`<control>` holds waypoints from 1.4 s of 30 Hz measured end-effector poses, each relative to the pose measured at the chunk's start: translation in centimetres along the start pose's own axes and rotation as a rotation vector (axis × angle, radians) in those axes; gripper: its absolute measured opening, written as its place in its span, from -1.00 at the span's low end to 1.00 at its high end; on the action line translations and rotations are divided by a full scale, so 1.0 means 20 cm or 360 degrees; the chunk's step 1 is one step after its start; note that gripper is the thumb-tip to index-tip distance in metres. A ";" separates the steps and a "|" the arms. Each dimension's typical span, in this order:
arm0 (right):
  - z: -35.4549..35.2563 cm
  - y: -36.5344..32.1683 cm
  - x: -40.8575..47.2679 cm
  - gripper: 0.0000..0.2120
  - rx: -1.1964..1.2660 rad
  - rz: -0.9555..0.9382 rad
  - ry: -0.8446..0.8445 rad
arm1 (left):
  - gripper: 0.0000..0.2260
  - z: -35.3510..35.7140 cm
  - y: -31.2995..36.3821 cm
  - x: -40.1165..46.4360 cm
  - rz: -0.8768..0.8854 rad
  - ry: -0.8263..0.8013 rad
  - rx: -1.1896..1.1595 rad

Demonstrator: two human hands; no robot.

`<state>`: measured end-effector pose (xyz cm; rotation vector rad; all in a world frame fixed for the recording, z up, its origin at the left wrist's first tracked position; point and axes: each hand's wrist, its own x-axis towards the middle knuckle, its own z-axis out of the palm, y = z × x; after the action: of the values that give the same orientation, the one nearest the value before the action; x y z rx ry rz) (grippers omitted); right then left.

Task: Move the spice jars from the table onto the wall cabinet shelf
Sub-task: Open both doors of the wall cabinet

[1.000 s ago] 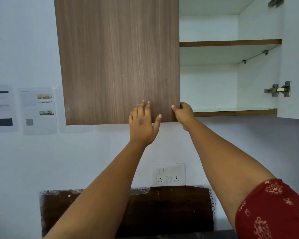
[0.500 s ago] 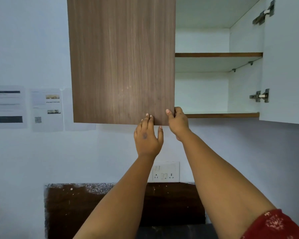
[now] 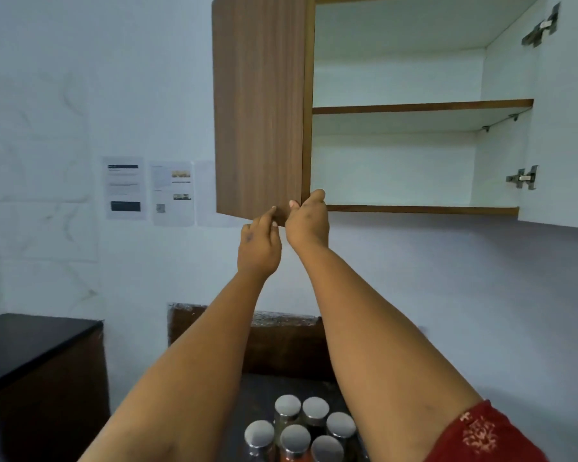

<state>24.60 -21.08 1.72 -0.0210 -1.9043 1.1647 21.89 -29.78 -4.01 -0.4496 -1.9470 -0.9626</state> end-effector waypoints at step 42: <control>1.09 -0.70 -0.86 -0.48 -0.0151 -0.0328 -0.0407 | -0.86 -1.26 -0.77 0.15 -0.0021 0.0266 0.0023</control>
<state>25.89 -51.81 -3.44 0.2784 -2.1269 0.9734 24.67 -59.22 -0.71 -0.3374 -1.8069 -0.9624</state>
